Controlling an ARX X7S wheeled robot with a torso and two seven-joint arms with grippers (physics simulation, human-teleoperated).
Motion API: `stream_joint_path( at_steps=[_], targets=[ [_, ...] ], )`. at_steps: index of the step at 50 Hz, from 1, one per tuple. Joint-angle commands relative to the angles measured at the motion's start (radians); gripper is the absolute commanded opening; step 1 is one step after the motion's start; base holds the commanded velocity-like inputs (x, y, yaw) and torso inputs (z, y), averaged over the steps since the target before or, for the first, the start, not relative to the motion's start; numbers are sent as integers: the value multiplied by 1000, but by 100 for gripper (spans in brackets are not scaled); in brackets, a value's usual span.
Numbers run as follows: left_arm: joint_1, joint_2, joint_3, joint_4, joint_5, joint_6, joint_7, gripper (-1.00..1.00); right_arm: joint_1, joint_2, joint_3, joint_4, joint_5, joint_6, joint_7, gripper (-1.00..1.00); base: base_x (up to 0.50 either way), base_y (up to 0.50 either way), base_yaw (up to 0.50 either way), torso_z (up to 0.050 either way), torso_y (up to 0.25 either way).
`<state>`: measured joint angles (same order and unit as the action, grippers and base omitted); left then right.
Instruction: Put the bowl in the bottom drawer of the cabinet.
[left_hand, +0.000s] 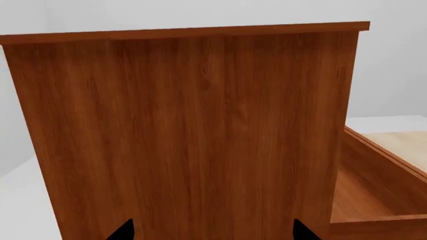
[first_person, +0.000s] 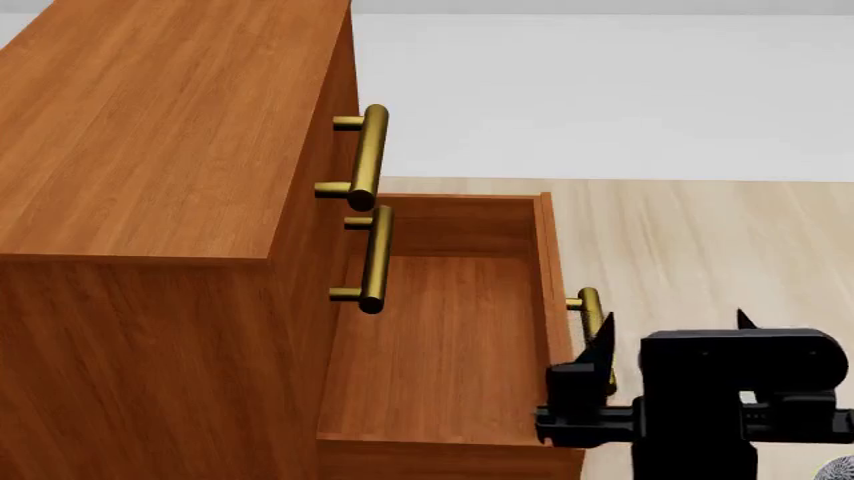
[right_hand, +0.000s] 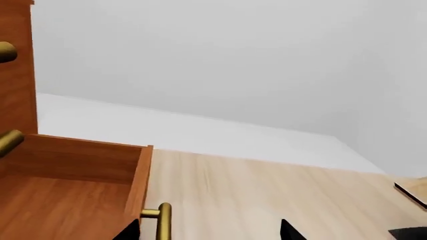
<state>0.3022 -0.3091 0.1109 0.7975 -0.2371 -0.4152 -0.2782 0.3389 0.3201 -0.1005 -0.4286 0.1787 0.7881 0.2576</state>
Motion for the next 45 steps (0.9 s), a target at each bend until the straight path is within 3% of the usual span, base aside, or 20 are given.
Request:
stream_joint_path(
  at_steps=[1, 18, 45],
  targets=[
    [-3, -8, -2, 2, -9, -2, -5, 100, 22, 64, 71, -75, 54, 166, -25, 100, 0, 0, 0, 0, 0],
    [-7, -15, 2, -7, -17, 8, -7, 100, 134, 159, 178, 10, 128, 431, -82, 100, 0, 0, 0, 0, 0],
    [-23, -26, -2, -1, -45, -5, -18, 100, 270, 291, 225, 204, 119, 581, -98, 100, 0, 0, 0, 0, 0]
  ],
)
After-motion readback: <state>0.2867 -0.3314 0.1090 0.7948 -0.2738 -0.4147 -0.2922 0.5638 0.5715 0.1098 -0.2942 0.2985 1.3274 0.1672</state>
